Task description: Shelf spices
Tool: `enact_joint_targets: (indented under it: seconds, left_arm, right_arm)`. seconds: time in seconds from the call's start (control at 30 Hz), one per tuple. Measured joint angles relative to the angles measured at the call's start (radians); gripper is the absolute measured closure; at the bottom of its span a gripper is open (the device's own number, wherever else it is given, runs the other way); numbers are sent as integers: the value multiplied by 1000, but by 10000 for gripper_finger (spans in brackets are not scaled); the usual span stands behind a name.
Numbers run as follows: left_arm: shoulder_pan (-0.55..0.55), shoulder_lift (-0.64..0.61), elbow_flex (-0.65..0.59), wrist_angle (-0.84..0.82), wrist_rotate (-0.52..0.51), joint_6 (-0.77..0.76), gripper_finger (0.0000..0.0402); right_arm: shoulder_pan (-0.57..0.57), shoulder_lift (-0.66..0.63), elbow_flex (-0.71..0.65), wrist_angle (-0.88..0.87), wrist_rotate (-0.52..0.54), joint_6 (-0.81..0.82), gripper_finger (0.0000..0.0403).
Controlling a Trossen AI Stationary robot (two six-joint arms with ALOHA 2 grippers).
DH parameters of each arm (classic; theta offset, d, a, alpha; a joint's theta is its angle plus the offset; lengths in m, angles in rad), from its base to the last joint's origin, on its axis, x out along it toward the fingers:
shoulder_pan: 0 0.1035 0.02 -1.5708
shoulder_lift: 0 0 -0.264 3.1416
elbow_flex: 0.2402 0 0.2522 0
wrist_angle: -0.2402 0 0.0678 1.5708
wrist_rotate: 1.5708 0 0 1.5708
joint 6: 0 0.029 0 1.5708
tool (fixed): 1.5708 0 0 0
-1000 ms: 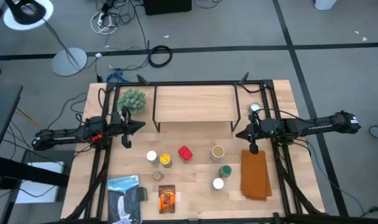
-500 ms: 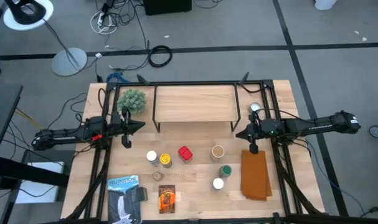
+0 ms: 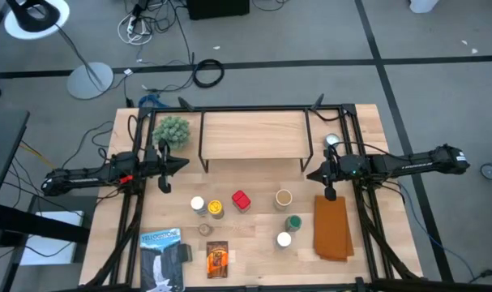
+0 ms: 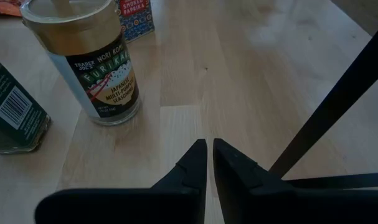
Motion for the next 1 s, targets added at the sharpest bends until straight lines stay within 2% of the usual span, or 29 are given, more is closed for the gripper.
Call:
enact_joint_targets:
  seconds: [0.87, 0.93, 1.0]
  left_arm:
    - [0, 0, 0, 0, 0, -1, 390]
    - [0, 0, 0, 12, 1, -48, 390]
    - [-1, 0, 0, 33, 7, -163, 390]
  right_arm:
    - [0, 0, 0, 0, 0, 0, 376]
    - [0, 0, 0, 0, 0, 0, 376]
    - [0, 0, 0, 0, 0, 0, 375]
